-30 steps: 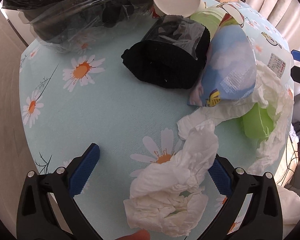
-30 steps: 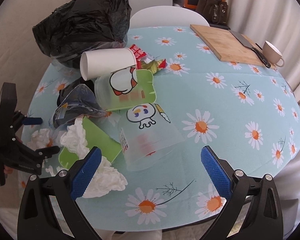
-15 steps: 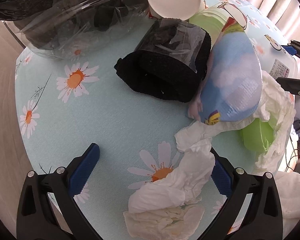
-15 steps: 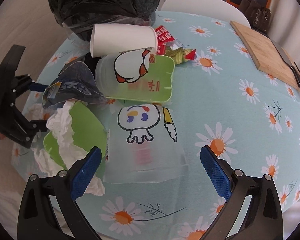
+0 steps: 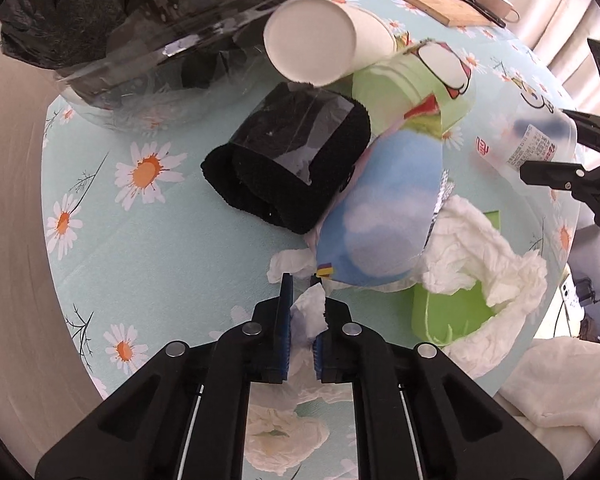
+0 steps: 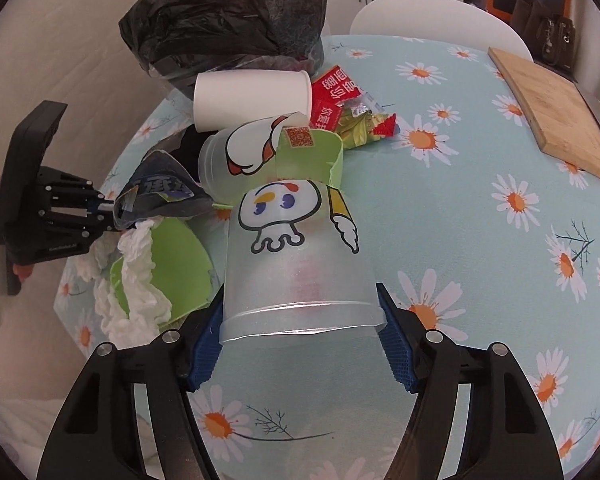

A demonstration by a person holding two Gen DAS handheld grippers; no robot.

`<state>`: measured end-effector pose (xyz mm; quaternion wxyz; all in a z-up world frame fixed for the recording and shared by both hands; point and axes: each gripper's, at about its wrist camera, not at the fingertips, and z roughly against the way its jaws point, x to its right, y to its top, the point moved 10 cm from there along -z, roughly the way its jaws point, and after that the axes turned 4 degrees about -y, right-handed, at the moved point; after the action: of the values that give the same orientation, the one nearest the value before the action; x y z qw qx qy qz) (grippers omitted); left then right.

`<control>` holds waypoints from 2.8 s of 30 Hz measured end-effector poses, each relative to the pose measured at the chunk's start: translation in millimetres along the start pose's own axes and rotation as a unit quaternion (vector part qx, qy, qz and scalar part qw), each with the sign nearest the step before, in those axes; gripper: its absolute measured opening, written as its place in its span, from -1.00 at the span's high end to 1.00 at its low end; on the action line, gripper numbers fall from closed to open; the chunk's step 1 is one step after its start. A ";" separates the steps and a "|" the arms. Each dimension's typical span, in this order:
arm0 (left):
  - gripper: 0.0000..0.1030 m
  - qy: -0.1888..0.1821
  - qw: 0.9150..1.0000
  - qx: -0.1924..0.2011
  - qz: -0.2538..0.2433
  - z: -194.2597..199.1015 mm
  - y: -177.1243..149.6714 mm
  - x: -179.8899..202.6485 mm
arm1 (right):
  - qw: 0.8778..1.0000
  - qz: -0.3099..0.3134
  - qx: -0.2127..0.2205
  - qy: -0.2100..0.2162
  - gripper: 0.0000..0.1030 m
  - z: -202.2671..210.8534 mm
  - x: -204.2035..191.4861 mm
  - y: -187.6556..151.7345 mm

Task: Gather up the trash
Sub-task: 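Carry the tissue and clear cup over the black bin and release both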

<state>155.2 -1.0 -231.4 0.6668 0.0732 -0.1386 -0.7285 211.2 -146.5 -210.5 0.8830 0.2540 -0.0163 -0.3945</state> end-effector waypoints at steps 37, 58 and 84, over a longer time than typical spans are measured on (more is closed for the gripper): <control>0.85 0.060 0.986 0.120 0.096 170.6 19.1 -41.6 | 0.992 0.055 0.105 0.049 -0.24 91.8 -9.1 79.6; 0.84 0.029 0.980 0.188 0.058 233.7 134.8 -79.3 | 0.980 0.110 0.160 0.047 -0.24 113.6 -46.4 211.1; -0.85 0.017 0.969 0.238 0.062 231.0 211.3 -139.7 | 0.977 0.110 0.180 0.028 -0.76 66.5 -51.6 314.0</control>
<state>302.9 146.4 40.7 0.6764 0.2333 -0.3012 -0.6303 376.6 36.6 1.2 0.8605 0.4169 -0.0899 -0.2785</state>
